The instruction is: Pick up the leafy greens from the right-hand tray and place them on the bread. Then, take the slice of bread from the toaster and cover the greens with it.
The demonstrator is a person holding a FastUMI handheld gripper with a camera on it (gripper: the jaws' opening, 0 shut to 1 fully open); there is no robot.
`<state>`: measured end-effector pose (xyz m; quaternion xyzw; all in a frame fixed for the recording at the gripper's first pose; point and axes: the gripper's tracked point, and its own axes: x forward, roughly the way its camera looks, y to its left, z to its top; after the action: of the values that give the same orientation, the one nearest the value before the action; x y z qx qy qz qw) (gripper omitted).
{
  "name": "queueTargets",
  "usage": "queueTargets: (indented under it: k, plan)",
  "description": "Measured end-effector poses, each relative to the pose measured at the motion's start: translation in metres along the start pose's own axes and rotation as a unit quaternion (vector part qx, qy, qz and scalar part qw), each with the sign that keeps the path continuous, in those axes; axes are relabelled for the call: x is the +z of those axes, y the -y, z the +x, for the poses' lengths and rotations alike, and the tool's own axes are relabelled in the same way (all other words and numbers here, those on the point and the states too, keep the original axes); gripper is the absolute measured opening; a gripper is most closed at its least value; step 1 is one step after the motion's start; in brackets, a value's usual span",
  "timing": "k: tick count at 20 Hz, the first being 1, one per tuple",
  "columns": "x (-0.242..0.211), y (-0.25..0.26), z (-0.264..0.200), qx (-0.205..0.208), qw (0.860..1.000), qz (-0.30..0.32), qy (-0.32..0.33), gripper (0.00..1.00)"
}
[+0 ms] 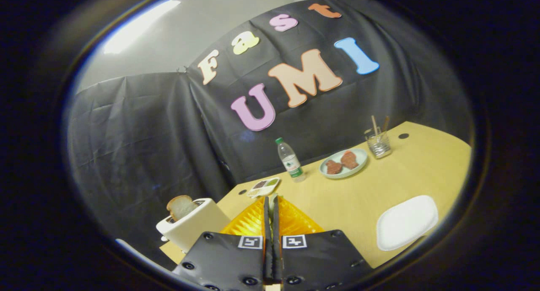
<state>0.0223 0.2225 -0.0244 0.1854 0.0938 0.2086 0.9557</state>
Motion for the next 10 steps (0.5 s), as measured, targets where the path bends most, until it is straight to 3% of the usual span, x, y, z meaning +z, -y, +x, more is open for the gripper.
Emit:
queueTargets:
  k: [5, 10]
  plan:
    - [-0.049, -0.034, 0.03, 0.028, 0.997, 0.049, -0.061, 0.04]
    - [-0.08, -0.006, 0.043, -0.037, 0.994, 0.029, -0.096, 0.04]
